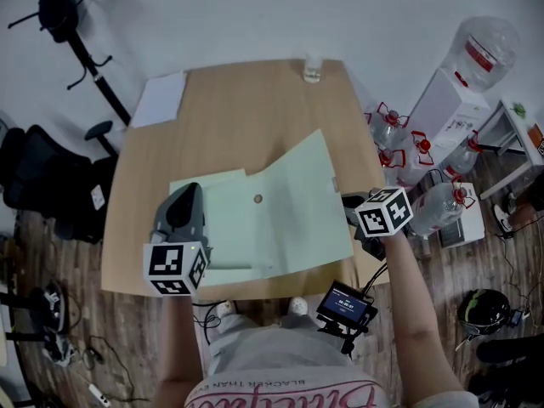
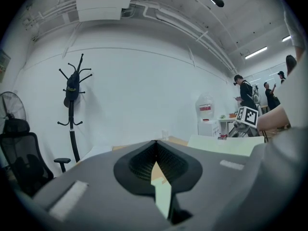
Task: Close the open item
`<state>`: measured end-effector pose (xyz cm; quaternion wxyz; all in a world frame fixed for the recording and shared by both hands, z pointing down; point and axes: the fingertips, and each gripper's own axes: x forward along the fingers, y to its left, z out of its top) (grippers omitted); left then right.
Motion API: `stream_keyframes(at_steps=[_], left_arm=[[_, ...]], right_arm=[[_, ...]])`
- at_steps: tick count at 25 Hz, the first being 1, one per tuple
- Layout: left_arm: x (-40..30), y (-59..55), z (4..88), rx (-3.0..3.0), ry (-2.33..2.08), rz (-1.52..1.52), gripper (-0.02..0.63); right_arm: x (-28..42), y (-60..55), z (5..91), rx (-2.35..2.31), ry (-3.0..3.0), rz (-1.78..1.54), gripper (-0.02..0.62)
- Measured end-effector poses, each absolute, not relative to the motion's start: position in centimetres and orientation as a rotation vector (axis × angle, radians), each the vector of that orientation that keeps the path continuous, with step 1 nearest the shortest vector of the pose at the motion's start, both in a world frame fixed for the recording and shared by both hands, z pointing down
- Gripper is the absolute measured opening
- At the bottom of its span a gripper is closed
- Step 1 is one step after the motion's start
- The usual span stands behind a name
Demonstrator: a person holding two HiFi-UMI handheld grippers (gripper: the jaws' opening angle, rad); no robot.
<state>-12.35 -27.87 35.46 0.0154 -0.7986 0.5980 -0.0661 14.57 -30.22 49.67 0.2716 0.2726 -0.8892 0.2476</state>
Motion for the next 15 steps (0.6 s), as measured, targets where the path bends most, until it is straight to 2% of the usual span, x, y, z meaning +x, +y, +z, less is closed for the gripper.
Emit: stream_keyframes(at_steps=[15], left_arm=[[-15.0,-28.6,34.7,-2.534,1.762,-0.208,0.015]], right_arm=[[11.2,-29.5,48.6,0.814,-2.407,0.691,0.002]])
